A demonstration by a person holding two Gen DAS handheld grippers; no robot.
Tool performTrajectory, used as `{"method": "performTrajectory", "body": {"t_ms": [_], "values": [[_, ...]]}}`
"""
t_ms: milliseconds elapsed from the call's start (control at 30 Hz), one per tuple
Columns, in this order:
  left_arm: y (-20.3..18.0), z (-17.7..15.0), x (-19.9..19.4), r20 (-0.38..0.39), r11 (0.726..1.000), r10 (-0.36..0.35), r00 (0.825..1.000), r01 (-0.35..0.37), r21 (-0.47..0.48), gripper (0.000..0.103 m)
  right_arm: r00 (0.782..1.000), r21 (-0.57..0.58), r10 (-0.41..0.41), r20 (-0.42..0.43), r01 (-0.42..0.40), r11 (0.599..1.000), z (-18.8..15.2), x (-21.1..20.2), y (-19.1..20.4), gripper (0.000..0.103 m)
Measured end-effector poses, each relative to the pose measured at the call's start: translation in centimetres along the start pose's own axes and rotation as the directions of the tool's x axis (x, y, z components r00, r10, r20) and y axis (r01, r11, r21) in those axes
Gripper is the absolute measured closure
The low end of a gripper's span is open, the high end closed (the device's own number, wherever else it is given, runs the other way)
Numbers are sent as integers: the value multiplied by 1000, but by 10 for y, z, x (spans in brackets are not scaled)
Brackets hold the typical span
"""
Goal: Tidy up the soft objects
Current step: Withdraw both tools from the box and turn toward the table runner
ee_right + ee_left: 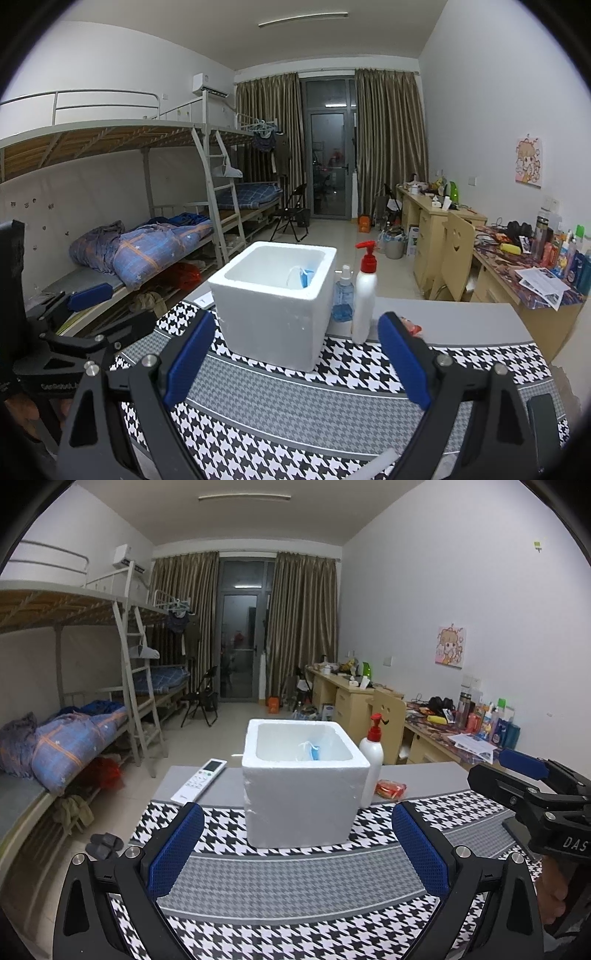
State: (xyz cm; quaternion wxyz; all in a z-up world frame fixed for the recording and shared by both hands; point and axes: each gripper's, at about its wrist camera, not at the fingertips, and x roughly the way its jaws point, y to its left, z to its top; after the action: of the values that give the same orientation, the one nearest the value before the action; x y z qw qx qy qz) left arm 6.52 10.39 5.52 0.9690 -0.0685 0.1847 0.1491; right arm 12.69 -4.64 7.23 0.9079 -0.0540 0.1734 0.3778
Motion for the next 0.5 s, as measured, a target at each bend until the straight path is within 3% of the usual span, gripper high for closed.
{"method": "performTrajectory", "body": {"t_ms": [233, 500], "values": [[-10, -19, -8, 20, 1000, 20, 1000, -20, 15, 1, 1000, -21, -15, 10, 15, 1000, -16, -14, 0, 11], [-19, -31, -18, 37, 999, -35, 999, 35, 8, 1, 999, -37, -39, 22, 39, 999, -33, -28, 0, 11]]}}
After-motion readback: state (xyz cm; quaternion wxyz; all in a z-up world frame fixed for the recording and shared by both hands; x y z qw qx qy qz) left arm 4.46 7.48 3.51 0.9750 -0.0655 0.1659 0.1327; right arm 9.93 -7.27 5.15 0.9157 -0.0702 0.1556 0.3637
